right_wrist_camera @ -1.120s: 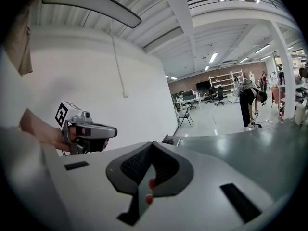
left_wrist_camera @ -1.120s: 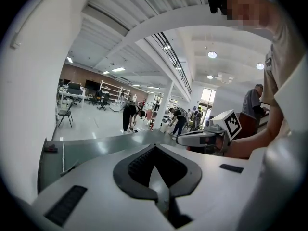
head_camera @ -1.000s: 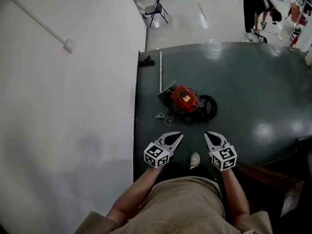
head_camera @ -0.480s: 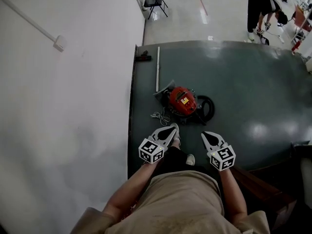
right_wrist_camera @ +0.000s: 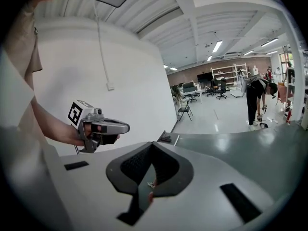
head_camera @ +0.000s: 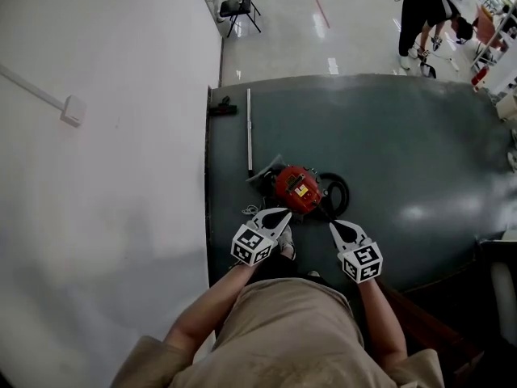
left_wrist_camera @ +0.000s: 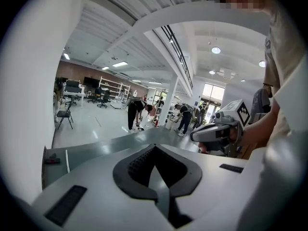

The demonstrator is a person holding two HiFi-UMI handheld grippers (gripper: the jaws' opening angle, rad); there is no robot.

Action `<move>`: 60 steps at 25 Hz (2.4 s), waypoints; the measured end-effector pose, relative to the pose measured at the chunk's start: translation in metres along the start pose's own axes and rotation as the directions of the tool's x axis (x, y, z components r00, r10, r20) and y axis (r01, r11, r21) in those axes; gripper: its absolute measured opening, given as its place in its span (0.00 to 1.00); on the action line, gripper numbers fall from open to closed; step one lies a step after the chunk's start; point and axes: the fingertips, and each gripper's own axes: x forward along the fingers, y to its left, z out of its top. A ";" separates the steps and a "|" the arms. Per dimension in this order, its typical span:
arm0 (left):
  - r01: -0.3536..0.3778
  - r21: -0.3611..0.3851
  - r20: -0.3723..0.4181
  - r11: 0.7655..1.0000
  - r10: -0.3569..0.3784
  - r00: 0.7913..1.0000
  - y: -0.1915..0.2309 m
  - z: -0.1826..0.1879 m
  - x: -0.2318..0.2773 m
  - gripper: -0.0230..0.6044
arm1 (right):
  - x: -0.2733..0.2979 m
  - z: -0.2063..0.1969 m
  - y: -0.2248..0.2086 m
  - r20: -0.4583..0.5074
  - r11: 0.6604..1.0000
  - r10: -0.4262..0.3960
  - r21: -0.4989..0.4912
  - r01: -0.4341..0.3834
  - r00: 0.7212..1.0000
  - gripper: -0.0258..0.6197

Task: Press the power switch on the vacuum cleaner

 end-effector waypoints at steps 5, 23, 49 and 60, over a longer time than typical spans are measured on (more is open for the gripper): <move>0.025 -0.003 -0.024 1.000 -0.025 0.999 0.056 0.009 0.018 0.04 | 0.049 0.007 -0.028 -0.026 0.998 -0.068 0.004 0.068 0.997 0.05; 0.059 -0.107 -0.229 0.992 -0.083 0.970 0.136 -0.110 0.137 0.04 | 0.201 -0.103 -0.138 -0.196 0.984 -0.145 -0.129 0.121 0.970 0.05; -0.024 -0.154 -0.480 0.988 -0.054 0.876 0.218 -0.342 0.241 0.04 | 0.368 -0.407 -0.234 -0.624 0.977 -0.196 -0.191 0.096 0.757 0.05; 0.014 -0.177 -0.533 0.984 -0.108 0.839 0.219 -0.365 0.244 0.04 | 0.401 -0.413 -0.229 -0.621 0.973 -0.200 -0.213 0.083 0.758 0.05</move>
